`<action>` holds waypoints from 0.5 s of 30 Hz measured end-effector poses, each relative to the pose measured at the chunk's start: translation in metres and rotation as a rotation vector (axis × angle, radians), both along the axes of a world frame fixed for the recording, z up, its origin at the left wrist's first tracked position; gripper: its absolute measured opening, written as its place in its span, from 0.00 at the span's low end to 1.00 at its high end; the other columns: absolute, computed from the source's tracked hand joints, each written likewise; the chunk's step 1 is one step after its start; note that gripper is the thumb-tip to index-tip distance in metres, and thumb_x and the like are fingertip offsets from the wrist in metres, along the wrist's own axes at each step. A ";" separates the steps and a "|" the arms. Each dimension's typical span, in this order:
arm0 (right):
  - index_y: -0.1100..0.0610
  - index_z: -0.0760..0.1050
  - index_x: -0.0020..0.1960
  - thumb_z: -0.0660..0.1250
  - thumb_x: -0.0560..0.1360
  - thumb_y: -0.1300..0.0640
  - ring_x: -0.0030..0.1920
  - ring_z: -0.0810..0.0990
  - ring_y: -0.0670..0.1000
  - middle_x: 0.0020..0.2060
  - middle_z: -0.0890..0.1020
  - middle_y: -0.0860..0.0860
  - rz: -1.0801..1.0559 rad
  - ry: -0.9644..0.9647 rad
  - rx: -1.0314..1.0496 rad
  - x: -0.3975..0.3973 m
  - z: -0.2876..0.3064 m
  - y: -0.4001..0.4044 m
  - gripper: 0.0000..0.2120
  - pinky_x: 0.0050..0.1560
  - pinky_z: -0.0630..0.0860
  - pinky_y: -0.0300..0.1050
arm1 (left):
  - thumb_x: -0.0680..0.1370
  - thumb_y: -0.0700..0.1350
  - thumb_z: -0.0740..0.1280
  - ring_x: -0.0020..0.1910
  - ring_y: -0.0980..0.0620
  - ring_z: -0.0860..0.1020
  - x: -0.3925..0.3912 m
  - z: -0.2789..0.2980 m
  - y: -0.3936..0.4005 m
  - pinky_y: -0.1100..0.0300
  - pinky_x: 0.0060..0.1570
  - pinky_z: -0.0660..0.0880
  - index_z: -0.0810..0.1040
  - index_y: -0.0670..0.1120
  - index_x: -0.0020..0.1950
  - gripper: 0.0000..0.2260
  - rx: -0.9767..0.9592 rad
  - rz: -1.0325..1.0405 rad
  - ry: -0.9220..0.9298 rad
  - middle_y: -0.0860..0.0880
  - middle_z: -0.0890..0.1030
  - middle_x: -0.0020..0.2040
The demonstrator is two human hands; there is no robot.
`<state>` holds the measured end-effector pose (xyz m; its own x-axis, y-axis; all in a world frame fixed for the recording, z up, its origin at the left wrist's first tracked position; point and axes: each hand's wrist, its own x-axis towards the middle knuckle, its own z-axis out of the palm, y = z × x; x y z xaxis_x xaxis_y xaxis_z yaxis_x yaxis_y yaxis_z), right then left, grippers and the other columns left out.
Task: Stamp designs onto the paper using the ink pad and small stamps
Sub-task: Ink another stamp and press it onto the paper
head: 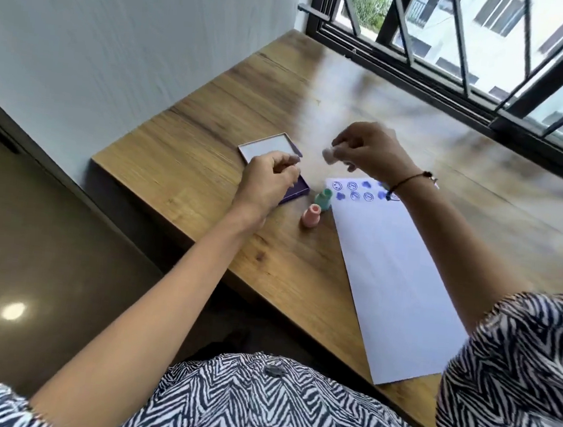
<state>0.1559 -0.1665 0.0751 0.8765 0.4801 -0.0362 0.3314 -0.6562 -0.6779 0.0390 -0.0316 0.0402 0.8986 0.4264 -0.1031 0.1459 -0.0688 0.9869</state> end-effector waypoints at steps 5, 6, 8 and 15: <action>0.65 0.78 0.47 0.67 0.71 0.67 0.26 0.76 0.43 0.31 0.78 0.54 0.143 0.191 0.239 -0.034 0.013 0.021 0.05 0.30 0.77 0.33 | 0.73 0.41 0.68 0.35 0.53 0.76 -0.006 0.001 0.009 0.55 0.45 0.77 0.79 0.50 0.39 0.05 -0.122 -0.029 -0.101 0.50 0.79 0.34; 0.66 0.78 0.48 0.67 0.72 0.68 0.27 0.75 0.45 0.32 0.78 0.56 0.154 0.204 0.244 -0.038 0.013 0.024 0.05 0.31 0.76 0.34 | 0.73 0.42 0.68 0.35 0.53 0.76 -0.008 0.000 0.012 0.57 0.43 0.77 0.80 0.50 0.38 0.05 -0.132 -0.025 -0.114 0.50 0.79 0.34; 0.67 0.77 0.49 0.66 0.73 0.67 0.28 0.75 0.46 0.33 0.78 0.56 0.162 0.228 0.248 -0.043 0.012 0.030 0.06 0.30 0.75 0.34 | 0.73 0.41 0.68 0.33 0.54 0.77 -0.011 -0.002 0.017 0.63 0.38 0.77 0.80 0.49 0.37 0.06 -0.150 -0.008 -0.128 0.50 0.80 0.33; 0.72 0.75 0.48 0.64 0.74 0.69 0.26 0.74 0.47 0.31 0.77 0.58 0.139 0.256 0.254 -0.052 0.007 0.056 0.06 0.30 0.73 0.36 | 0.72 0.38 0.68 0.28 0.58 0.76 -0.021 -0.006 0.032 0.67 0.32 0.74 0.79 0.46 0.37 0.05 -0.164 0.071 -0.153 0.49 0.79 0.31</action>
